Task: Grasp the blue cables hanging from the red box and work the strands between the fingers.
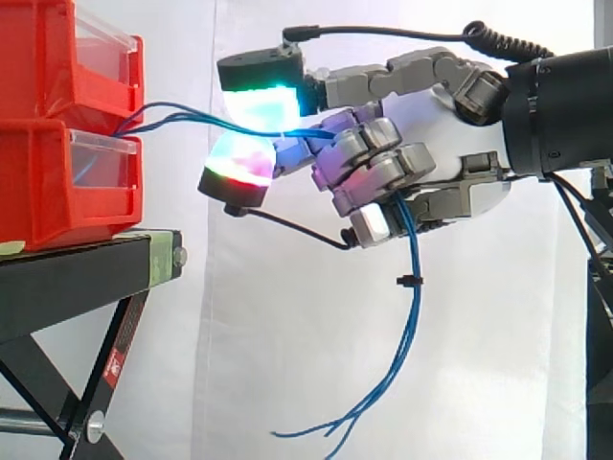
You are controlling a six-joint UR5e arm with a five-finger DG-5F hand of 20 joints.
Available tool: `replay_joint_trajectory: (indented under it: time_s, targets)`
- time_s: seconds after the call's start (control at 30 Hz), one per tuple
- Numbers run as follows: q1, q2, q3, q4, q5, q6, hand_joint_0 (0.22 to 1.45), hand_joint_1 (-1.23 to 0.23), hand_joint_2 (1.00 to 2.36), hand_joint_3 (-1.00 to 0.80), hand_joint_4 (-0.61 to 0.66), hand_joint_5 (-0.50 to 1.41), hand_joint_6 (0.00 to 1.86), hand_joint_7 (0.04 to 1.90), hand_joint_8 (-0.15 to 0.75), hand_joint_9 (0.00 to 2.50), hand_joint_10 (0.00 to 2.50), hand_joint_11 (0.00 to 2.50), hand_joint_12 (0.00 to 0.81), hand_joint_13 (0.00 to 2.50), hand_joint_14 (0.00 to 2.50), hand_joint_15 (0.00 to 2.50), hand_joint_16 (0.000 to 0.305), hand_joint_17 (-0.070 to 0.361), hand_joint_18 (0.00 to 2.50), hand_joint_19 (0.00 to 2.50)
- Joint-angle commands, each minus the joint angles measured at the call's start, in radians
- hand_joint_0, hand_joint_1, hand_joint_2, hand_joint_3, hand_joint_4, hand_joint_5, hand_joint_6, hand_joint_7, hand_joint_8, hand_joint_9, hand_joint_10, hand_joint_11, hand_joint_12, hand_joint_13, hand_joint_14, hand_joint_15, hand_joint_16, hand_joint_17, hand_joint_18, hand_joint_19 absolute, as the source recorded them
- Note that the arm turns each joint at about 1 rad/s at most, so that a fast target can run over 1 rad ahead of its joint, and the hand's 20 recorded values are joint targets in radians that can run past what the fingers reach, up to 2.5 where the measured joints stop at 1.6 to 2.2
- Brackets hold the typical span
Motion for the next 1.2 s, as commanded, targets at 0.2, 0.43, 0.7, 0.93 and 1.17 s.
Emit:
replay_joint_trajectory:
  time_s: [0.2,0.43,0.7,0.93,1.17]
  targets:
    - [0.0,0.0,0.0,-0.004,0.0,-0.001,1.26,-0.63,1.01,0.2,0.17,0.65,0.02,1.35,0.43,0.95,2.5,2.5,0.546,1.37,2.5,1.51,0.073,0.164,1.59,0.4]
    - [-0.001,0.0,0.0,-0.002,0.0,-0.001,1.11,-0.76,1.0,0.33,0.07,0.59,0.0,1.5,0.43,0.95,2.5,2.5,0.546,1.37,2.5,1.51,0.073,0.164,1.59,0.4]
    - [-0.003,0.0,0.0,-0.004,0.0,-0.001,0.88,-0.84,1.26,0.15,0.05,0.06,1.26,1.14,0.43,0.95,2.5,2.5,0.546,1.37,2.5,1.51,0.073,0.164,1.59,0.4]
    - [-0.004,0.001,0.0,-0.004,0.0,-0.001,1.02,-0.83,1.0,0.26,-0.04,0.02,1.37,1.33,0.43,0.95,2.5,2.5,0.546,1.37,2.5,1.51,0.073,0.164,1.59,0.4]
    - [-0.004,0.001,0.0,-0.002,0.0,0.0,0.7,-0.63,1.78,-0.22,0.31,0.15,1.17,1.14,0.43,0.95,2.5,2.5,0.546,1.37,2.5,1.51,0.073,0.164,1.59,0.4]
